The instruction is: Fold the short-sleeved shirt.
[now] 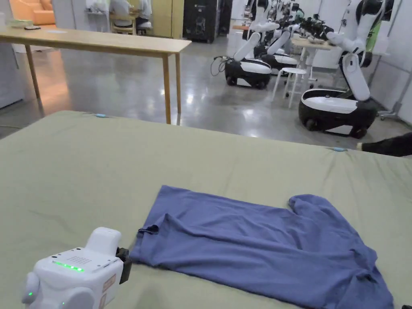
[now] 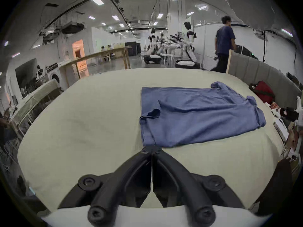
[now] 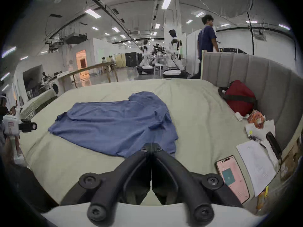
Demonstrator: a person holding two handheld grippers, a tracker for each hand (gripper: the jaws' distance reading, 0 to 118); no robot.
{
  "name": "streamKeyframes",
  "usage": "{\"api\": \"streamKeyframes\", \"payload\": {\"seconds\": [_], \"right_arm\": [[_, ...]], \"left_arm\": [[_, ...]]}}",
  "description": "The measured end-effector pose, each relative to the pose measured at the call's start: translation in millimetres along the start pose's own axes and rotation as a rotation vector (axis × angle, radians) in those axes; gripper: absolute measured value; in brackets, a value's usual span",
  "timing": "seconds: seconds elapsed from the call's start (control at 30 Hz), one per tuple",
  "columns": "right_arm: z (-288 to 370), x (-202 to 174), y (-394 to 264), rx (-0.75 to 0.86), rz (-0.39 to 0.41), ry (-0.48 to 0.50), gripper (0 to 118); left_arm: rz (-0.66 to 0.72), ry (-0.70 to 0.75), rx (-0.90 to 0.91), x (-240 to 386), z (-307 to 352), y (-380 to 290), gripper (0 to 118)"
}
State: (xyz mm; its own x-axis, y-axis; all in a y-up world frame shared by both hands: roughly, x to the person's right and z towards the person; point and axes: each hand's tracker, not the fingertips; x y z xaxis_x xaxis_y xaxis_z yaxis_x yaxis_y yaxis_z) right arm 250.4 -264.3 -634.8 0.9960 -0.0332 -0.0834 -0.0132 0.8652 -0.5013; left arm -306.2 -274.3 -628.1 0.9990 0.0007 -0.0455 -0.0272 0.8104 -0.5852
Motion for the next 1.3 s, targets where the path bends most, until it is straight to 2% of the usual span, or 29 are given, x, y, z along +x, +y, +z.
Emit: {"api": "streamKeyframes", "payload": {"seconds": [0.17,0.2,0.27,0.3,0.43,0.5,0.53,0.57,0.6,0.63,0.7,0.73,0.77,0.83,0.9,0.93,0.97,1.0,1.03,1.2,1.3], "right_arm": [[-7,-3,2,-0.025,0.017,0.006,1],[-10,-3,2,-0.029,0.023,0.009,1],[-15,-4,4,-0.035,0.040,0.003,1],[-18,-6,5,-0.038,0.045,0.002,1],[-31,-6,7,-0.056,0.053,-0.008,1],[-39,-4,7,-0.068,0.056,-0.015,1],[-43,-2,7,-0.077,0.057,-0.018,1],[-49,-2,8,-0.084,0.061,-0.024,1],[-54,0,8,-0.086,0.064,-0.030,3],[-59,2,9,-0.086,0.063,-0.033,23],[-78,6,12,-0.132,0.055,-0.050,88],[-87,8,12,-0.168,0.052,-0.053,113],[-97,11,11,-0.197,0.044,-0.048,115],[-111,15,8,-0.180,0.024,-0.042,115],[-130,20,5,-0.257,-0.016,-0.071,115],[-135,23,3,-0.287,-0.045,-0.047,114],[-140,26,0,-0.318,-0.090,-0.006,105],[-142,28,-1,-0.327,-0.138,0.017,73],[-144,28,-1,-0.328,-0.133,-0.003,7],[-122,17,18,-0.261,-0.088,0.025,6],[-98,19,38,-0.189,-0.119,0.049,6]], "left_arm": [[0.008,0.003,-0.021,-22,-45,9,1],[-0.033,0.035,-0.009,4,-28,11,14],[-0.037,0.045,-0.079,6,-45,11,95],[-0.040,0.045,-0.095,7,-55,9,118],[-0.028,0.068,-0.143,8,-80,13,116],[-0.016,0.077,-0.163,-20,-129,14,112],[-0.013,0.075,-0.176,-23,-139,14,98],[-0.014,0.077,-0.184,-25,-148,13,75],[-0.018,0.072,-0.195,4,-99,27,51],[-0.016,0.057,-0.212,7,-99,27,47],[-0.034,0.064,-0.222,18,-94,29,41],[-0.037,0.059,-0.222,22,-94,31,36],[-0.041,0.056,-0.219,26,-91,33,33],[-0.044,0.057,-0.207,34,-82,36,28],[-0.006,0.016,-0.240,12,-99,41,27],[-0.013,0.018,-0.238,11,-99,43,26],[-0.032,0.028,-0.223,13,-100,43,24],[-0.041,0.022,-0.214,17,-100,41,19],[-0.040,0.000,-0.208,17,-101,42,7],[-0.039,0.003,-0.173,12,-95,56,5],[-0.025,-0.009,-0.123,10,-72,68,5]]}}
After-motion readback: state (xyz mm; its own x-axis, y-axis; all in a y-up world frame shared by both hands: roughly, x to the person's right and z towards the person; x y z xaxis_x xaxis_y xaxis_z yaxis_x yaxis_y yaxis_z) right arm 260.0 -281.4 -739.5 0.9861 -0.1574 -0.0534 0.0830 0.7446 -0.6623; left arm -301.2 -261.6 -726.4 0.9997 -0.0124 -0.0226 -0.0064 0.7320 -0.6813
